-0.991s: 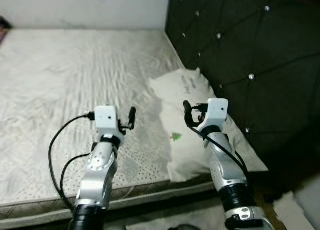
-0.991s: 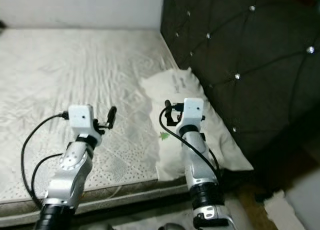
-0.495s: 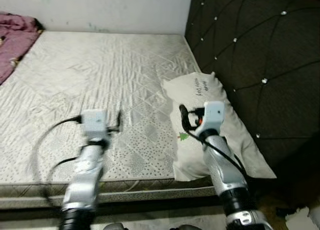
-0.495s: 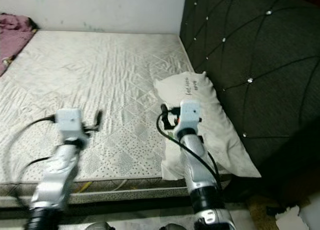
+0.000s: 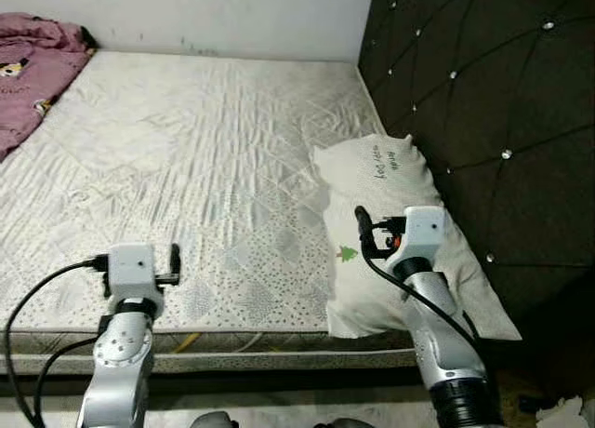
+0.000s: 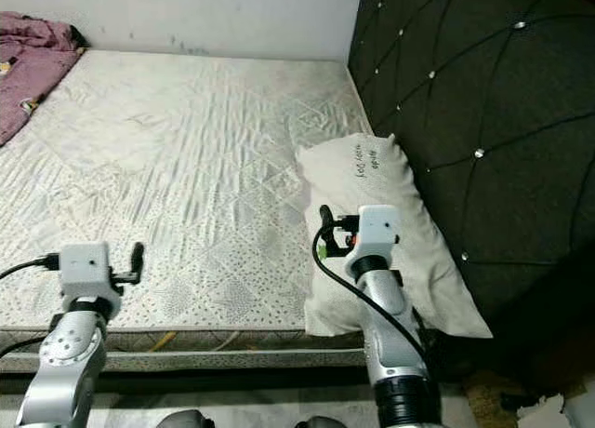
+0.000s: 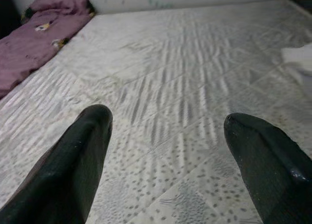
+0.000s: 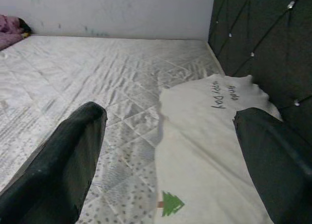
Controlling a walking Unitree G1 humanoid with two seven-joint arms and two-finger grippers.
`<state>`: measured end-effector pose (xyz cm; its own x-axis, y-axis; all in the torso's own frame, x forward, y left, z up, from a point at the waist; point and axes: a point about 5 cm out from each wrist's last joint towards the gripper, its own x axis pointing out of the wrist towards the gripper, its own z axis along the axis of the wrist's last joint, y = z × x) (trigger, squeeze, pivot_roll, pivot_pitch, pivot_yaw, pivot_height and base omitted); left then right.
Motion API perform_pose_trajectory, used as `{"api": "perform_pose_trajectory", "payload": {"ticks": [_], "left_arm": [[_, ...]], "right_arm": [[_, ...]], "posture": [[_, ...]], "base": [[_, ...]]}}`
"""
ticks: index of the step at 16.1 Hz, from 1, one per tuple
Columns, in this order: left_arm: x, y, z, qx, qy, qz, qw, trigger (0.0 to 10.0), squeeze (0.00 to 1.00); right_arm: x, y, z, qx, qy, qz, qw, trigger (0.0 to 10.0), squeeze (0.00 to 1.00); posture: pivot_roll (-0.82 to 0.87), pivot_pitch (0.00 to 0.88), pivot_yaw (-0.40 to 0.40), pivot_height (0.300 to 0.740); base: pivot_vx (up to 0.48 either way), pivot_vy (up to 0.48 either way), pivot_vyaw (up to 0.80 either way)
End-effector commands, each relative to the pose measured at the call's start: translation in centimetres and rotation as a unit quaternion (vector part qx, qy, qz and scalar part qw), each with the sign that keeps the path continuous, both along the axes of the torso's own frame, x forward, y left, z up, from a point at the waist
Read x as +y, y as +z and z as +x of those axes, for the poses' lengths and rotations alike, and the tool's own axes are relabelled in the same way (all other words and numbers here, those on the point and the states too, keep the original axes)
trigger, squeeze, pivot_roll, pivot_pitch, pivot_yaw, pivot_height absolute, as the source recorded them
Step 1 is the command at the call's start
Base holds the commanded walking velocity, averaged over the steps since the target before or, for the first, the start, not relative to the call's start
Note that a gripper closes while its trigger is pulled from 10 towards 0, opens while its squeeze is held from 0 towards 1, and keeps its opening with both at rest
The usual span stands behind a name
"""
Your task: Clean up the room
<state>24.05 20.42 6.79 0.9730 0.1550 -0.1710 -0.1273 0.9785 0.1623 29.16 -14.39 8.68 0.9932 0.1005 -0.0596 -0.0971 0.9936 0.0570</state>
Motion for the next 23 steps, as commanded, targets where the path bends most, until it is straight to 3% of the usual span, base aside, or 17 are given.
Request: {"api": "perform_pose_trajectory", "payload": {"ticks": [1, 6, 7, 9, 10, 11, 12, 13, 14, 16, 17, 19, 22, 23], "left_arm": [[-0.4, 0.4, 0.4, -0.007, -0.008, -0.003, 1.000, 10.0, 0.00], [-1.3, 1.8, -0.2, -0.010, -0.022, -0.004, 1.000, 10.0, 0.00], [-2.0, 2.9, -0.1, -0.032, -0.070, 0.000, 0.997, 10.0, 0.00], [-1.9, 4.9, 0.1, -0.079, -0.050, -0.008, 0.996, 10.0, 0.00], [-2.1, 5.6, -0.2, -0.089, -0.034, -0.016, 0.995, 10.0, 0.00], [-2.3, 5.5, -0.8, -0.090, -0.037, -0.005, 0.995, 10.0, 0.00], [-2.3, 4.4, -2.7, -0.087, -0.046, 0.000, 0.995, 10.0, 0.00], [-2.3, 4.2, -3.2, -0.090, -0.061, -0.009, 0.994, 10.0, 0.00], [-2.1, 3.6, -4.2, -0.097, -0.110, -0.040, 0.988, 10.0, 0.00], [-1.1, 3.4, -3.9, -0.096, -0.037, -0.008, 0.995, 10.0, 0.00], [-1.6, 3.5, -3.5, -0.091, -0.027, -0.018, 0.995, 10.0, 0.00], [-2.4, 3.0, -3.4, -0.073, -0.047, -0.034, 0.996, 10.0, 0.00], [-2.2, 2.6, -3.3, -0.074, -0.052, -0.039, 0.995, 10.0, 0.00], [-2.4, 2.8, -3.1, -0.080, -0.057, -0.023, 0.995, 10.0, 0.00]], "right_arm": [[0.0, 0.5, 0.3, -0.010, 0.000, 0.002, 1.000, 10.0, 0.00], [-0.7, 2.5, -0.3, -0.026, -0.041, 0.029, 0.998, 10.0, 0.00], [-0.7, 3.5, 0.0, -0.036, -0.050, 0.047, 0.997, 10.0, 0.00], [-0.6, 5.7, 0.6, -0.071, -0.050, 0.050, 0.995, 10.0, 0.00], [-0.4, 6.7, 0.3, -0.101, -0.034, 0.019, 0.994, 10.0, 0.00], [-0.4, 6.6, -0.2, -0.106, -0.023, 0.001, 0.994, 10.0, 0.00], [-1.0, 4.5, -1.9, -0.070, -0.021, -0.015, 0.997, 10.0, 0.00], [-1.3, 3.6, -2.5, -0.054, -0.025, -0.021, 0.998, 10.0, 0.00], [-2.1, 1.9, -3.5, -0.021, -0.034, -0.023, 0.999, 10.0, 0.00], [-2.0, 1.2, -3.8, -0.005, -0.035, -0.018, 0.999, 10.0, 0.00], [-1.7, 1.4, -3.6, -0.006, -0.029, -0.015, 0.999, 10.0, 0.00], [-1.4, 1.2, -3.5, -0.001, -0.024, -0.010, 1.000, 10.0, 0.00], [-0.9, 0.3, -3.4, 0.027, -0.006, -0.011, 1.000, 10.0, 0.00], [-0.1, -1.0, -3.2, 0.079, 0.025, -0.031, 0.996, 10.0, 0.00]], "posture": [[0.07, 0.017, -0.046, 0.740], [0.07, 0.022, -0.051, 0.740], [0.08, 0.017, -0.049, 0.740], [0.08, 0.012, -0.046, 0.740], [0.08, 0.008, -0.043, 0.740], [0.08, 0.008, -0.043, 0.740], [0.08, 0.004, -0.042, 0.740], [0.08, 0.006, -0.043, 0.740], [0.08, 0.006, -0.043, 0.740], [0.08, 0.000, -0.042, 0.740], [0.07, 0.000, -0.041, 0.740], [0.07, 0.000, -0.041, 0.740], [0.07, 0.000, -0.042, 0.740], [0.07, 0.000, -0.041, 0.740]], "base": [[0.000, 0.000, 0.00], [0.000, 0.000, 0.00], [0.000, 0.000, 0.00], [0.000, 0.000, 0.00], [0.000, 0.000, 0.00], [0.000, 0.000, 0.00], [0.000, 0.000, 0.00], [0.000, 0.000, 0.00], [0.000, 0.000, 0.00], [0.000, 0.000, 0.00], [0.000, 0.000, 0.00], [0.000, 0.000, 0.00], [0.000, 0.000, 0.00], [0.000, 0.000, 0.00]]}}
